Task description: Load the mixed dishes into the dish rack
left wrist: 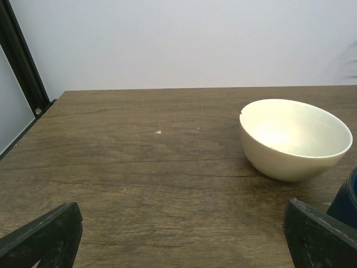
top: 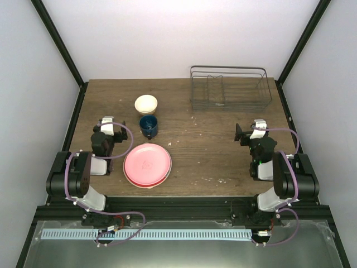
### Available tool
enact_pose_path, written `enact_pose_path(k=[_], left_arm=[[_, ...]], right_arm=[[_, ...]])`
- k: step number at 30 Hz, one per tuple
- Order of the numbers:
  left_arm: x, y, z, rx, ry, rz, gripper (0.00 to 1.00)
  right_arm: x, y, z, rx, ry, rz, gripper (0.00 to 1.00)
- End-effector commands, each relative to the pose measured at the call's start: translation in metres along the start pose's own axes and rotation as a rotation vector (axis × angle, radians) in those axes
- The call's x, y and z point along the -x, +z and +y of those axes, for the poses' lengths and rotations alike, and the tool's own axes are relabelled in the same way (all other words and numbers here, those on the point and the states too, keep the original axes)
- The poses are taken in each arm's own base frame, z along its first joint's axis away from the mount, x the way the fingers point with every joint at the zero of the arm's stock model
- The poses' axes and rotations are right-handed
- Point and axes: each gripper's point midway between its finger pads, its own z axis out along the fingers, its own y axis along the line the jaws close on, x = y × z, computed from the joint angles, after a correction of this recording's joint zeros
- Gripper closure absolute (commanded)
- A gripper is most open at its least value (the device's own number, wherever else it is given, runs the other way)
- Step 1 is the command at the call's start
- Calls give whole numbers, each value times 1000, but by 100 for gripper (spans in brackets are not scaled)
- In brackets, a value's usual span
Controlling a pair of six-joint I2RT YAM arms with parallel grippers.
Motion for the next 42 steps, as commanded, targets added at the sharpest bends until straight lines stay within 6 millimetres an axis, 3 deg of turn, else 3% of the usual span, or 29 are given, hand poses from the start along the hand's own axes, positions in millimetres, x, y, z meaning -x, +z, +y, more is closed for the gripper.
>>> enact_pose_path(k=[1, 8, 13, 19, 25, 26, 33, 35, 37, 42], left_arm=[[7, 0, -1, -12, -1, -31, 0], [8, 0, -1, -16, -1, -34, 0], [23, 2, 2, 20, 2, -9, 0], [57, -11, 6, 65, 18, -62, 0], [115, -11, 12, 124, 63, -73, 0], [132, -7, 13, 128, 51, -66, 0], [165, 19, 10, 114, 34, 86, 0], [167, 30, 11, 119, 24, 148, 0], [161, 41, 10, 116, 13, 216, 0], [151, 48, 5, 99, -13, 276, 0]], right_arm=[[14, 4, 0, -7, -24, -45, 0], [14, 4, 1, -3, -27, -46, 0], [18, 10, 3, 3, -39, -31, 0], [31, 30, -6, -56, -25, 120, 0], [73, 46, -9, -128, 17, 222, 0], [82, 51, -7, -135, 20, 238, 0], [139, 101, 21, -126, 2, 322, 0], [143, 120, 27, -131, 39, 390, 0], [132, 143, 32, -132, 87, 480, 0], [118, 184, 42, -135, 177, 614, 0]])
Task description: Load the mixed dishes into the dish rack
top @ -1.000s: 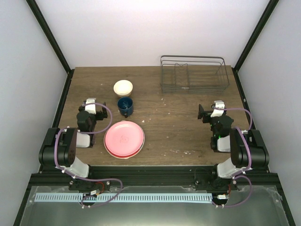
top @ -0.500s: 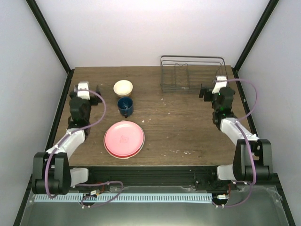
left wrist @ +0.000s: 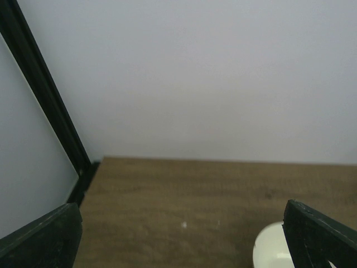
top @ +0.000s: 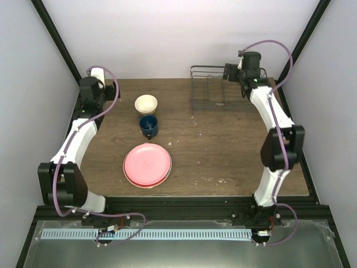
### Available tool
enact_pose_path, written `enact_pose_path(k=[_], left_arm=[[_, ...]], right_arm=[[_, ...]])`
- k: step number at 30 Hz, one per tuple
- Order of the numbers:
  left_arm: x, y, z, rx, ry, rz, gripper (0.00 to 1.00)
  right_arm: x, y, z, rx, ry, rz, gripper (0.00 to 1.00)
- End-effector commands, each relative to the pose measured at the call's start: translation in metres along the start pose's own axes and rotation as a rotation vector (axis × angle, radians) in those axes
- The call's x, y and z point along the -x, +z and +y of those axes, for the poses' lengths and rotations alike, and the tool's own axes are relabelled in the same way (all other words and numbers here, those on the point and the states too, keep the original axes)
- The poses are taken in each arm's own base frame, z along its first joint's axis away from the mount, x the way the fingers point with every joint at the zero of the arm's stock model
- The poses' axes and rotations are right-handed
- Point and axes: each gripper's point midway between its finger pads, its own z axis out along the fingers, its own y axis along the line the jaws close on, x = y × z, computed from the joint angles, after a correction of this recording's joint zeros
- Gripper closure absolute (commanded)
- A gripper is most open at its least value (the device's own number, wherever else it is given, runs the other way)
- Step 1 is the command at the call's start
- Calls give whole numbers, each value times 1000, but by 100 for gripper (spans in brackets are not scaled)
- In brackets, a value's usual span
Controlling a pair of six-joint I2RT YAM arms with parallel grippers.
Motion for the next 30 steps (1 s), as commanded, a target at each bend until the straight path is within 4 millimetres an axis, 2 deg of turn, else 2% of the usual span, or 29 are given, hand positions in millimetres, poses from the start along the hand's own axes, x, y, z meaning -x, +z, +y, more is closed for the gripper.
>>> enact_pose_path(k=[1, 8, 13, 19, 30], left_arm=[[-36, 1, -5, -18, -16, 150, 0], [-49, 2, -3, -3, -6, 189, 0], [-54, 2, 0, 17, -10, 195, 0], [-61, 3, -1, 13, -10, 214, 0], [-70, 7, -3, 3, -13, 235, 0]], right_arm=[[-51, 25, 3, -37, 84, 283, 0], [-80, 61, 21, -10, 117, 413, 0], [-107, 75, 33, -10, 91, 466, 0], [-142, 83, 40, -22, 65, 542, 0], [-188, 85, 55, -57, 18, 641, 0]])
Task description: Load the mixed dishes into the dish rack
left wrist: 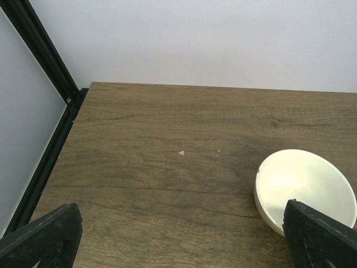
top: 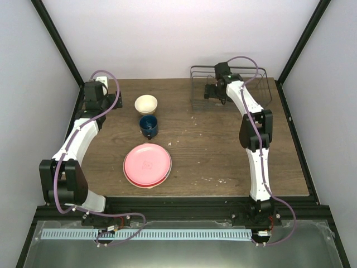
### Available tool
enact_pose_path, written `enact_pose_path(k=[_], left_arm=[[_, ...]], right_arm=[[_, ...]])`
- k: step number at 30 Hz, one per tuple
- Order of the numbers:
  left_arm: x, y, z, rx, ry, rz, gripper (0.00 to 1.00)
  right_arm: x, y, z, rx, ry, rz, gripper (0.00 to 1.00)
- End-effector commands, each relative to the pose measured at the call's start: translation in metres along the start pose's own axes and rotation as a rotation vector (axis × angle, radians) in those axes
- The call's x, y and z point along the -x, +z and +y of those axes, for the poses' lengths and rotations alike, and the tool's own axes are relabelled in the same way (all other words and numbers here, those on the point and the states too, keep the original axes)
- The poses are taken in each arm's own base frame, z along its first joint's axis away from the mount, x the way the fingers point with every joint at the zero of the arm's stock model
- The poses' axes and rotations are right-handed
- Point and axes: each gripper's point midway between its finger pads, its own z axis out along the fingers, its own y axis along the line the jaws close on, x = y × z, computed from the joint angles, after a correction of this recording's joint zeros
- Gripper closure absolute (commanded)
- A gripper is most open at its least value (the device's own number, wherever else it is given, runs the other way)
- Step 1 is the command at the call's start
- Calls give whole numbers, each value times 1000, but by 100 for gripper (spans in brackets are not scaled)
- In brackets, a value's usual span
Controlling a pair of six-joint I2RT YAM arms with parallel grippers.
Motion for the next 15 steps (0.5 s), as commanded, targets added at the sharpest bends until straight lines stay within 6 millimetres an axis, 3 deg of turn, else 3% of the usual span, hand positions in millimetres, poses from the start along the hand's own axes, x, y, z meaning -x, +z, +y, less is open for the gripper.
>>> enact_pose_path(k=[1, 8, 15], left_arm=[[-9, 7, -2, -4, -4, 23, 0], [-14, 12, -6, -19, -12, 36, 0], [-17, 18, -10, -38, -22, 46, 0]], right_arm=[[-25, 18, 3, -41, -8, 72, 0], [-46, 22, -1, -104, 7, 129, 0], [-61, 3, 0, -162, 12, 148, 0]])
